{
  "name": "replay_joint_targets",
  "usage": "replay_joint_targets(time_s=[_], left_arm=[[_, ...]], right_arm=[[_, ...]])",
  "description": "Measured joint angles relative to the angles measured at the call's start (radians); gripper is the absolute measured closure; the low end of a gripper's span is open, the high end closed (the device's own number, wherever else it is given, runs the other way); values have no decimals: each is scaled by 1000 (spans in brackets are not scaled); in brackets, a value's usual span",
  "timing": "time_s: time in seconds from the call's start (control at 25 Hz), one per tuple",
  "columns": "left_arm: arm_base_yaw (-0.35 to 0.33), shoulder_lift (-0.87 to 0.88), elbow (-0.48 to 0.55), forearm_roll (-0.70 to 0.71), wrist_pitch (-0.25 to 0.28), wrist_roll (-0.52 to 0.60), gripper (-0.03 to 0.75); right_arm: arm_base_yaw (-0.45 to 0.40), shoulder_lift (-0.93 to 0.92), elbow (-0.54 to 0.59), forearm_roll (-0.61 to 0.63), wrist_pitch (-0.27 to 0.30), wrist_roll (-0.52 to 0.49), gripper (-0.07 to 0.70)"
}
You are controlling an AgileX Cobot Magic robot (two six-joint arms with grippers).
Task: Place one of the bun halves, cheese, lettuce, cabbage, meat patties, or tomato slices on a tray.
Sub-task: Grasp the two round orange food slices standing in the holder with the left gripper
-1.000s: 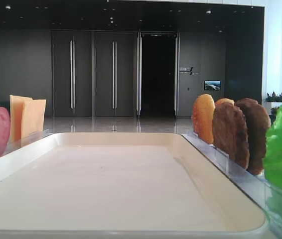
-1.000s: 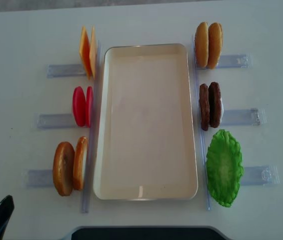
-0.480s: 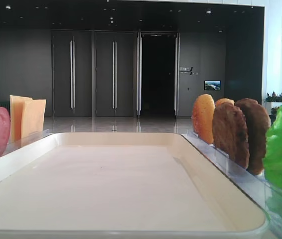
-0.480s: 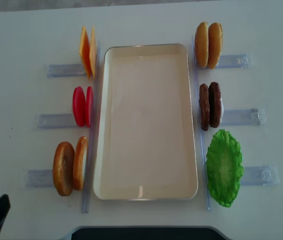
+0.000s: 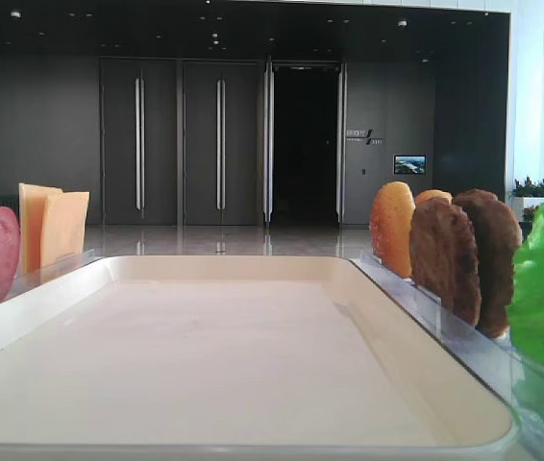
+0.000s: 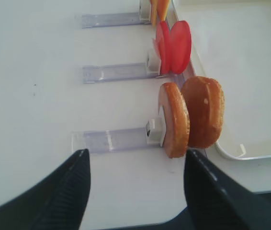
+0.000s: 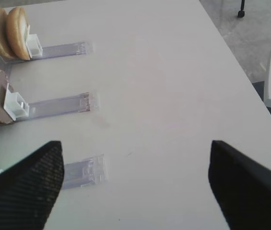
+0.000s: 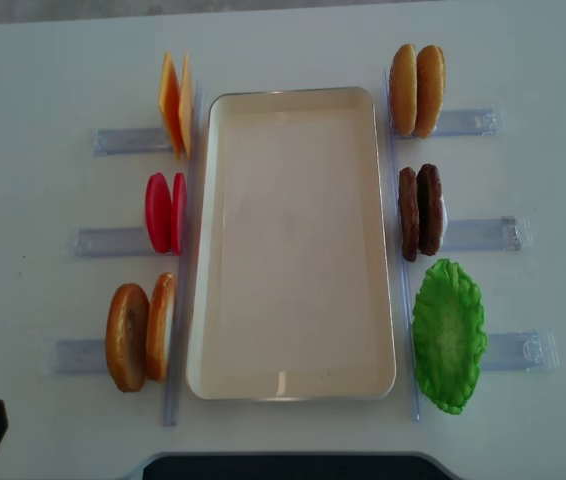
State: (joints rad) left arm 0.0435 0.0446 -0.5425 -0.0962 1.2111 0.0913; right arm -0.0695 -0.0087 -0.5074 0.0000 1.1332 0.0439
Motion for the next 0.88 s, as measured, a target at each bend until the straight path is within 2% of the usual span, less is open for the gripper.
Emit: replay_joint_targets(time_s=[0.16, 0.6, 0.88], left_arm=[[0, 88, -59, 25, 31, -34, 233], [0, 438, -198, 117, 31, -49, 231], [0, 671, -235, 176, 26, -119, 231]], right_arm=[[0, 0, 0, 0, 0, 0, 48], [0, 0, 0, 0, 0, 0, 48], [0, 0, 0, 0, 0, 0, 48]])
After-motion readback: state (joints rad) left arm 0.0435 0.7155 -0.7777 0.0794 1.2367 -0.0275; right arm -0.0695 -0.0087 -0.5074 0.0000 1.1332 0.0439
